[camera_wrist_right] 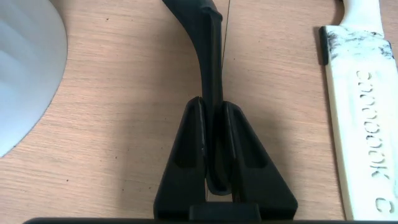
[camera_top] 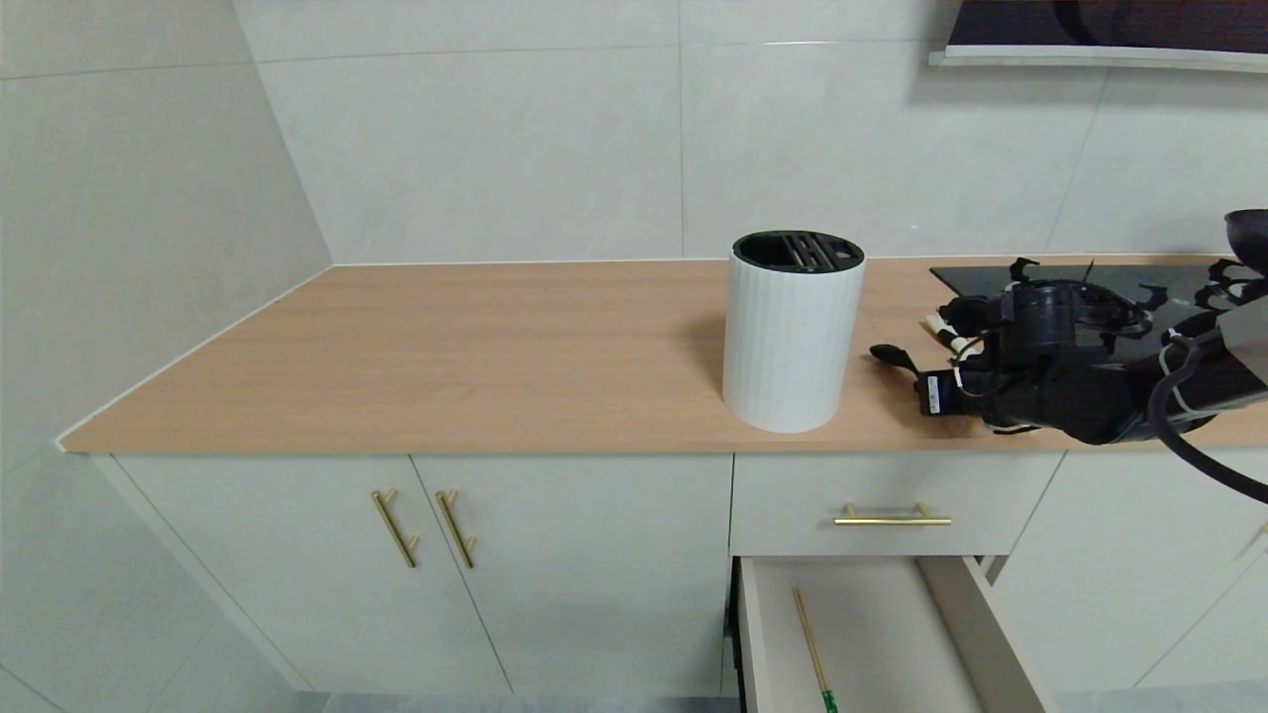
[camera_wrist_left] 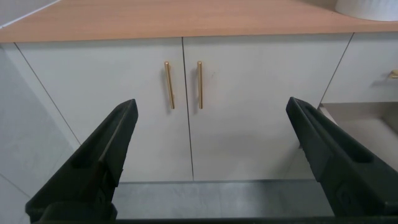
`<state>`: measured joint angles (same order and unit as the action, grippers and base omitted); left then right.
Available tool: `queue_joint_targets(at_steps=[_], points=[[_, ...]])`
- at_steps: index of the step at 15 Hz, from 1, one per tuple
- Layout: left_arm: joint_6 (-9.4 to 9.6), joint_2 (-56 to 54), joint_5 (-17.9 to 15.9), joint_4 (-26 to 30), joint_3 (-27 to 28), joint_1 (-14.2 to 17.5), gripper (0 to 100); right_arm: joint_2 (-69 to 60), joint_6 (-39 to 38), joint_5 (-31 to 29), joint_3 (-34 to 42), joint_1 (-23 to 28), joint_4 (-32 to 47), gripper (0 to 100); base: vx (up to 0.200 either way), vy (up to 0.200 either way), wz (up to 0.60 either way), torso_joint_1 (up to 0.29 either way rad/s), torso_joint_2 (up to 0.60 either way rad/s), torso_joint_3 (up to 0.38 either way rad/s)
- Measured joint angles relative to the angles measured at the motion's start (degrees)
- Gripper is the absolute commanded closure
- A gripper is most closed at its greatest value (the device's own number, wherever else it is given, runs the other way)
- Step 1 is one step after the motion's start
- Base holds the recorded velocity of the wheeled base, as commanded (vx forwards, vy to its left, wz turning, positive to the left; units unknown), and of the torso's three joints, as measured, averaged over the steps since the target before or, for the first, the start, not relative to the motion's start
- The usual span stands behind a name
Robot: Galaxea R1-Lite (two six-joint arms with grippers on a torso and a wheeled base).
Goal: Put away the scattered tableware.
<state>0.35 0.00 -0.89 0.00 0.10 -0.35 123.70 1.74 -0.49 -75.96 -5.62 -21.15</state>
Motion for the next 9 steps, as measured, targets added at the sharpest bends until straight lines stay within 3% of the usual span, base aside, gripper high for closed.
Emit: queue_joint_targets(at_steps=[5,9], points=[[0.00,0.0,0.0,0.0,0.0,0.0,0,-4.6,-0.2,-2.1,3.9,-1.3,0.1,100,0.000,0.000,0.00,0.000,0.00,0.000],[0.00,0.0,0.0,0.0,0.0,0.0,0,-14.4,-1.8,-4.1,13.5,-3.4,0.2,100,0.000,0.000,0.00,0.000,0.00,0.000]])
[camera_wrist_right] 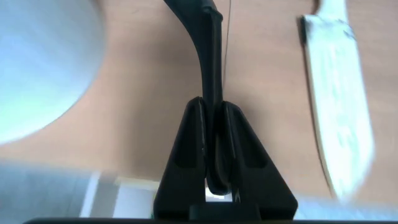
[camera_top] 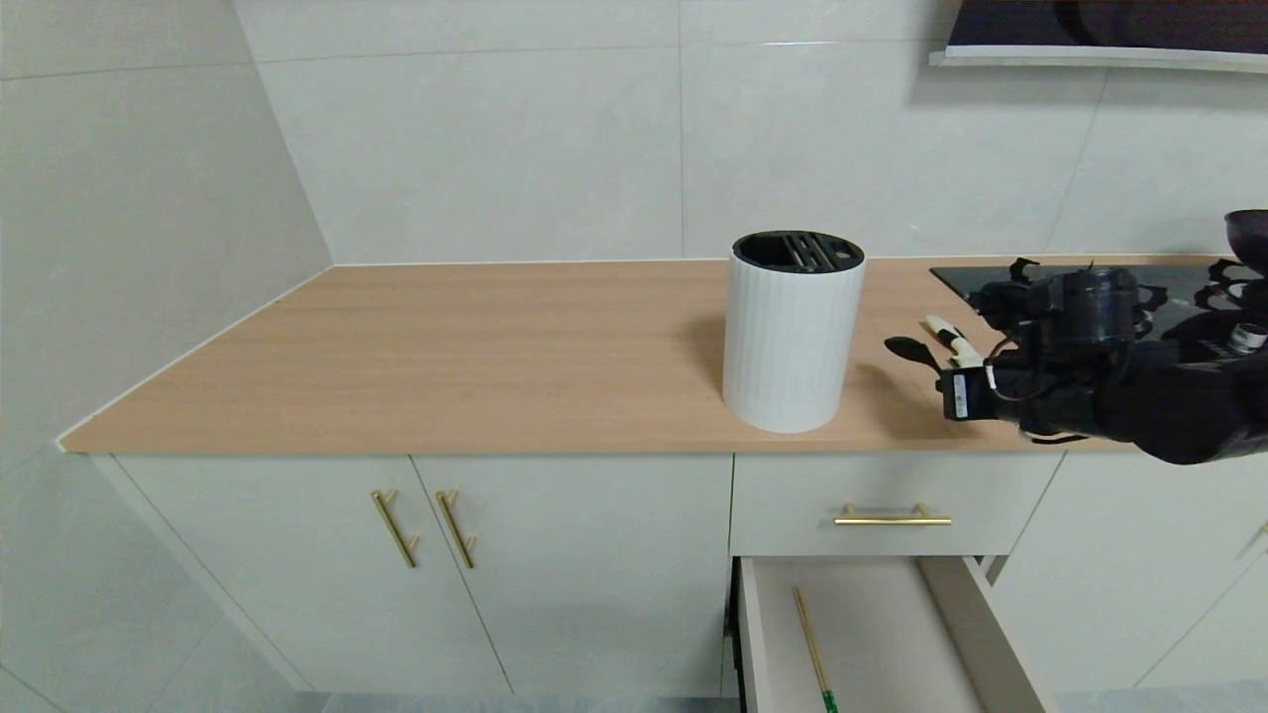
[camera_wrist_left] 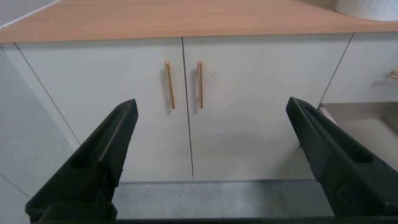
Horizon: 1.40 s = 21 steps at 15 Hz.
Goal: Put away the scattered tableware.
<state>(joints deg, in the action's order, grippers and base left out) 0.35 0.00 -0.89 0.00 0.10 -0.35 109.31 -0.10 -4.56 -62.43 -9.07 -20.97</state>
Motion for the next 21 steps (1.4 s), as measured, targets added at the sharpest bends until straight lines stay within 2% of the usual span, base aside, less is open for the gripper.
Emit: queue_joint_targets(at_steps=[5,8,11,21], points=[[-0.02,0.0,0.0,0.0,0.0,0.0,0,-14.9,-0.6,-0.3,15.3,-2.7,4.2,100,0.000,0.000,0.00,0.000,0.00,0.000],[0.00,0.0,0.0,0.0,0.0,0.0,0,-22.8,-1.7,0.3,21.7,-3.6,7.9,100,0.000,0.000,0.00,0.000,0.00,0.000],[-0.02,0.0,0.0,0.0,0.0,0.0,0,-29.0,-2.2,5.7,27.2,-3.9,9.5,100,0.000,0.000,0.00,0.000,0.00,0.000],[0.00,0.0,0.0,0.0,0.0,0.0,0,-30.8,-2.0,6.5,28.8,-3.9,9.3,100,0.000,0.000,0.00,0.000,0.00,0.000]])
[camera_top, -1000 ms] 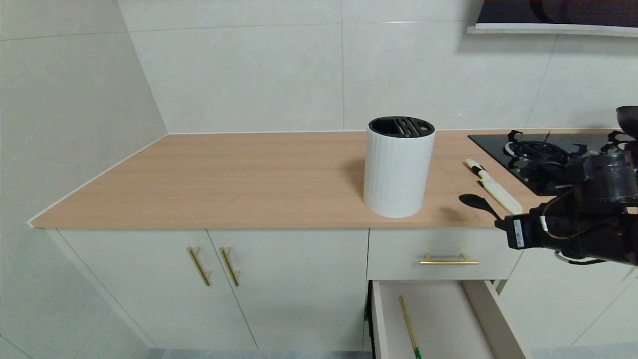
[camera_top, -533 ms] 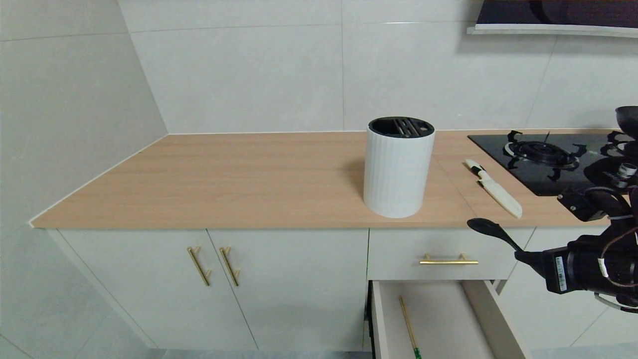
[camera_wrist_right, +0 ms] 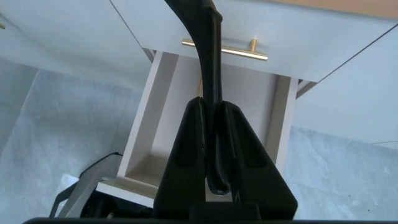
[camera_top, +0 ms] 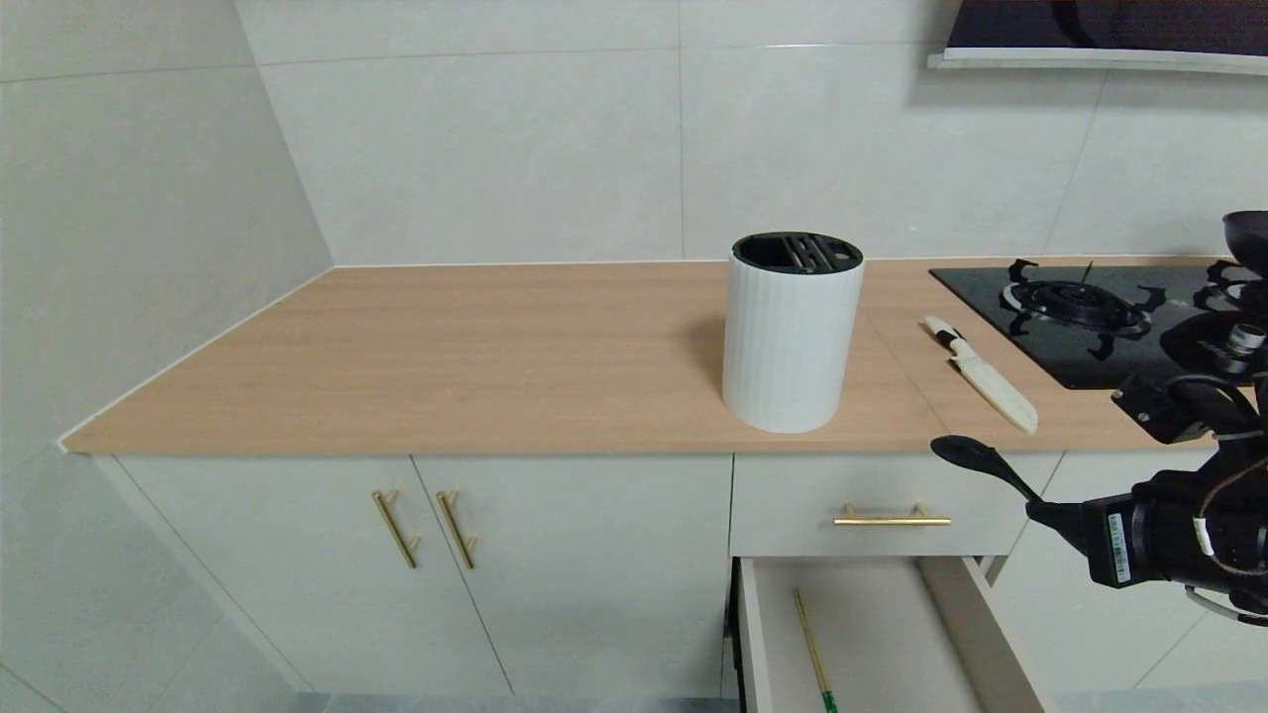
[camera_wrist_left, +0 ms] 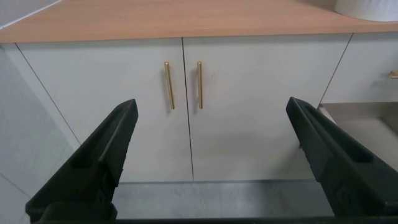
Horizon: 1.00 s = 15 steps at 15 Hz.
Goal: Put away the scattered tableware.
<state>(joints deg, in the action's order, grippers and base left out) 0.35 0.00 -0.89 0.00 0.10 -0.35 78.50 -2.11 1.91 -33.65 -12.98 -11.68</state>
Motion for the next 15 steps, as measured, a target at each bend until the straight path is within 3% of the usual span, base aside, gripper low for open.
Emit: queue_joint_targets(at_steps=[4,15], points=[[-0.02,0.0,0.0,0.0,0.0,0.0,0,1.2,0.1,-0.2,0.2,0.0,0.0,100,0.000,0.000,0.00,-0.060,0.14,0.084],[0.00,0.0,0.0,0.0,0.0,0.0,0,2.0,0.1,-0.3,0.5,0.0,-0.1,100,0.000,0.000,0.00,-0.189,0.48,0.279]])
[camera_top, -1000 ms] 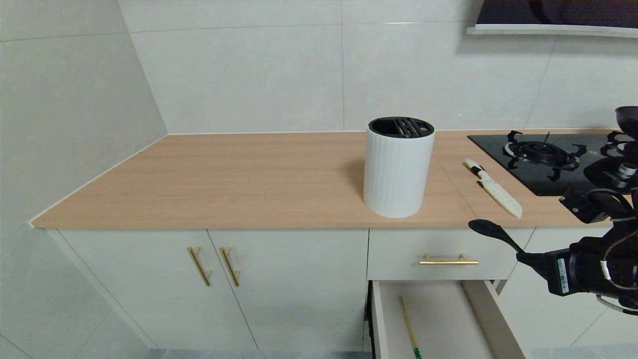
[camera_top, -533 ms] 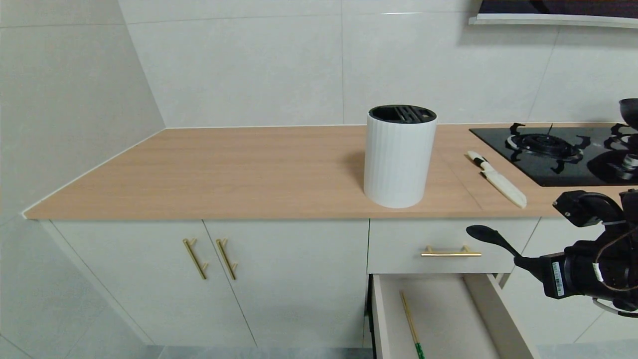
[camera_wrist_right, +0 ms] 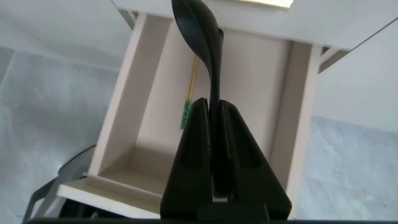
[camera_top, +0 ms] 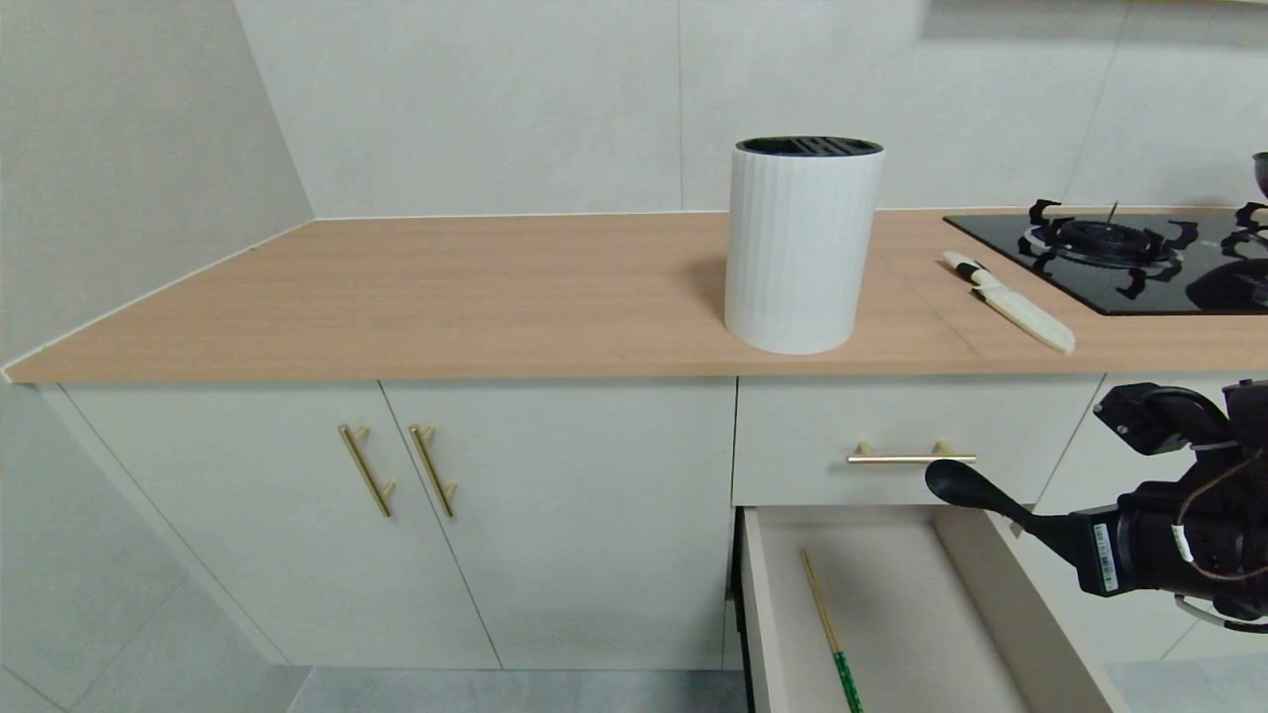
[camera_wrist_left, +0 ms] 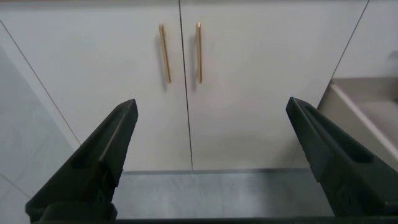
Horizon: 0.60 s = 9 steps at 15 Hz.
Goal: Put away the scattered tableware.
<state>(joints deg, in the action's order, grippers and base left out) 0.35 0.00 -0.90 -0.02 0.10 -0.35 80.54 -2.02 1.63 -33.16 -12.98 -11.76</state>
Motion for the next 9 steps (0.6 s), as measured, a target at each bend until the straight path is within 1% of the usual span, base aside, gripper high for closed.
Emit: queue_joint_targets(at_steps=[5,8,9], points=[[0.00,0.0,0.0,0.0,0.0,0.0,0,0.4,-0.1,0.0,0.0,0.0,0.0,100,0.000,0.000,0.00,-0.153,0.46,0.307],[0.00,0.0,0.0,0.0,0.0,0.0,0,0.6,-0.1,0.0,0.0,0.0,0.0,100,0.000,0.000,0.00,-0.116,0.44,0.328],[-0.02,0.0,0.0,0.1,0.0,0.0,0,0.7,-0.1,0.0,0.0,0.0,0.1,100,0.000,0.000,0.00,-0.046,0.25,0.198]])
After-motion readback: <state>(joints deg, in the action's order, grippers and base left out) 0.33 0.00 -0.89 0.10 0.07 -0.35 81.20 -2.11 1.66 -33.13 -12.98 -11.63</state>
